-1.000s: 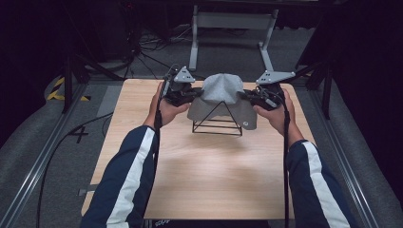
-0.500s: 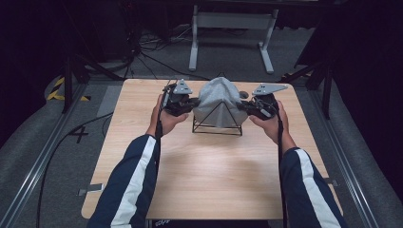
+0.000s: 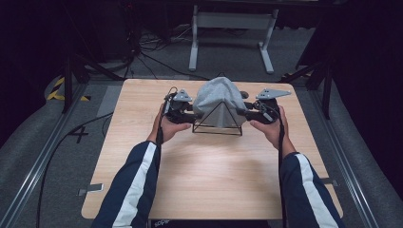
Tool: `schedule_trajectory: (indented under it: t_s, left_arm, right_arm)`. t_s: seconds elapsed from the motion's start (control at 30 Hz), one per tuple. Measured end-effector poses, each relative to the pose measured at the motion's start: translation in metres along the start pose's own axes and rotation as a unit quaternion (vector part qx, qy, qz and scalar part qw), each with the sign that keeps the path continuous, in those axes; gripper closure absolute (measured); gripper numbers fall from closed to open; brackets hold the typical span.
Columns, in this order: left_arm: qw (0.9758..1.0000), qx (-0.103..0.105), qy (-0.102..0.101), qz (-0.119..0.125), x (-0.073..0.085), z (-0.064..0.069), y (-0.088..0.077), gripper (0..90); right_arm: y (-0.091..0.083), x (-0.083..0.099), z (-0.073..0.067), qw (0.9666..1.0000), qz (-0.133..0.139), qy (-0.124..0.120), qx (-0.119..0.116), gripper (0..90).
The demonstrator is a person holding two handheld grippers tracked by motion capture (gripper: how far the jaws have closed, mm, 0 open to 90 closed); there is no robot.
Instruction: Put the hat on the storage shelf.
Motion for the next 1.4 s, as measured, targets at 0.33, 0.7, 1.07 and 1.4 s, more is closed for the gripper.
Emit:
schedule_trajectory:
  t_s: [0.33, 0.7, 1.07, 1.4]
  left_arm:
    - [0.9994, -0.014, 0.011, -0.028, 0.014, -0.005, 0.012, 87.2]
    - [0.9944, -0.059, 0.014, -0.087, 0.038, -0.024, 0.015, 87.4]
    - [0.9901, -0.075, 0.031, -0.115, 0.047, -0.018, 0.027, 87.3]
    - [0.9919, -0.058, 0.019, -0.112, 0.06, -0.021, 0.031, 87.3]
  right_arm:
    - [0.01, 0.026, 0.007, 0.9993, -0.007, 0.031, -0.021, 79.7]
    - [0.008, 0.022, -0.008, 0.9996, -0.009, -0.026, -0.009, 85.2]
    - [0.024, 0.044, 0.007, 0.9978, -0.065, 0.0, 0.011, 86.9]
    - [0.034, 0.075, 0.024, 0.9951, -0.091, 0.033, 0.019, 86.7]
Point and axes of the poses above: each handheld gripper's, and its own axes: y roughly forward along the jaws, x roughly out of its underside, z roughly to its right, the point moved 6 cm from there along y, roughly forward along the jaws, and after that the axes turned 3 degrees about -y, right-handed, at the moved point
